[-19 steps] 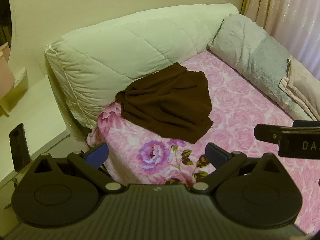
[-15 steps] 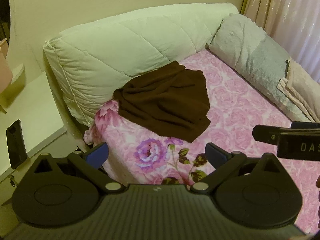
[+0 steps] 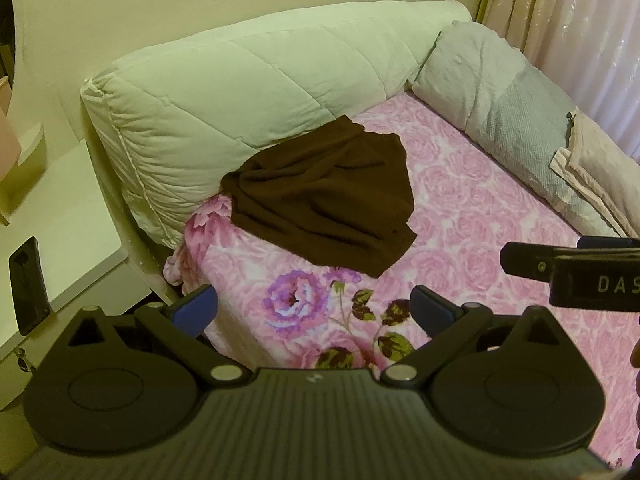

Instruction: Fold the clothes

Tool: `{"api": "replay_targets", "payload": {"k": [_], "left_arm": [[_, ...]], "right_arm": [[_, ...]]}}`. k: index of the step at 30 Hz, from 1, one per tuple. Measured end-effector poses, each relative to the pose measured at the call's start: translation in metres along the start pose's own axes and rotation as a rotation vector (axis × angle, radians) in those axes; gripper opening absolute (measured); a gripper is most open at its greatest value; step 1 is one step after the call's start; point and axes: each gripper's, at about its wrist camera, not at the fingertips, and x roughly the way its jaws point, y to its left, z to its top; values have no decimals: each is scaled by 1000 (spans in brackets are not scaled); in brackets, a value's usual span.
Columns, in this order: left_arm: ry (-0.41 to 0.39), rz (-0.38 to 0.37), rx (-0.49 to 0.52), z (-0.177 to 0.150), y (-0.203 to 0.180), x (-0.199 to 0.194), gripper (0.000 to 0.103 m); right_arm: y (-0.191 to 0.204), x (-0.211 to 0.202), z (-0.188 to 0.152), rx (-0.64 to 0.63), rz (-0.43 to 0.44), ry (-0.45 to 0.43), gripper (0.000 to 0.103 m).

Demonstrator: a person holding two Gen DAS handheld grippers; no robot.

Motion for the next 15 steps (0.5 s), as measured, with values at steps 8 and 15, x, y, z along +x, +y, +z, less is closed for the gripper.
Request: {"api": "replay_targets", "payload": {"k": [8,15], "left_arm": [[3,0,5,-2,0,-1,101],[7,1,4,-4,1,-2,101]], "right_arm": [[-1,-2,-4,-1,3,2,103],[0,-4,-7,-12,8,4,103]]}}
